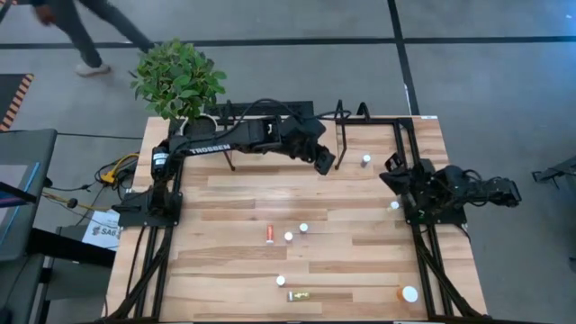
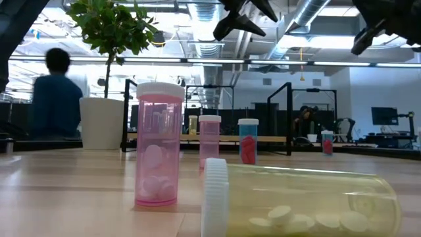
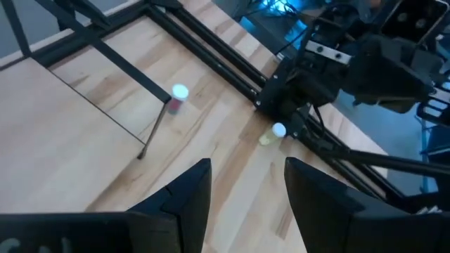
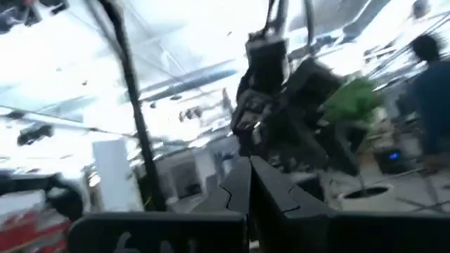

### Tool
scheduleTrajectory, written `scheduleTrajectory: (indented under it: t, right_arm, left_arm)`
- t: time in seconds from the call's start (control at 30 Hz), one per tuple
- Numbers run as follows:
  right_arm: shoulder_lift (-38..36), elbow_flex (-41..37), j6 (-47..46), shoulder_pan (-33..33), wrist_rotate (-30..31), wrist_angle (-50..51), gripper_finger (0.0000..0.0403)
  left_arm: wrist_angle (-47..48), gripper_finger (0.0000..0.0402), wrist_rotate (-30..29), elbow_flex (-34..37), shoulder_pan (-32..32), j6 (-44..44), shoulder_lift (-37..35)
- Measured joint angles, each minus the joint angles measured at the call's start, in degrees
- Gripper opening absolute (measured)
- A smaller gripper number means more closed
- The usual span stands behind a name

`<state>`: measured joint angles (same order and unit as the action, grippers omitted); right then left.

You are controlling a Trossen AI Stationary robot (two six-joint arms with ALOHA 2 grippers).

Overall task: Pick and place medicine bottles onto shelf by color
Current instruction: Put the blue pill bottle on the shelf

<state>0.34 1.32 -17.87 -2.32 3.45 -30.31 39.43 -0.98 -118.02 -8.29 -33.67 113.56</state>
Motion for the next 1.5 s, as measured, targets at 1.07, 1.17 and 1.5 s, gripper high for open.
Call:
scheduleTrajectory:
  t: [1.07, 1.17, 1.5]
  right_arm:
    - [0.04, 6.40, -18.37, 1.37, 27.97, 6.40, 0.0026]
    - [1.44, 11.77, -16.35, 1.37, 28.90, 16.39, 0.0029]
    - [15.53, 30.26, -17.84, 1.39, 32.60, 49.03, 0.0092]
  left_arm:
    - [0.21, 0.0167, -1.16, 0.00, -4.64, 9.25, 0.00]
    - [0.20, 0.0167, 0.37, 0.00, -5.07, 9.27, 0.00]
    - [0.63, 0.0167, 0.68, 0.00, -5.38, 9.28, 0.00]
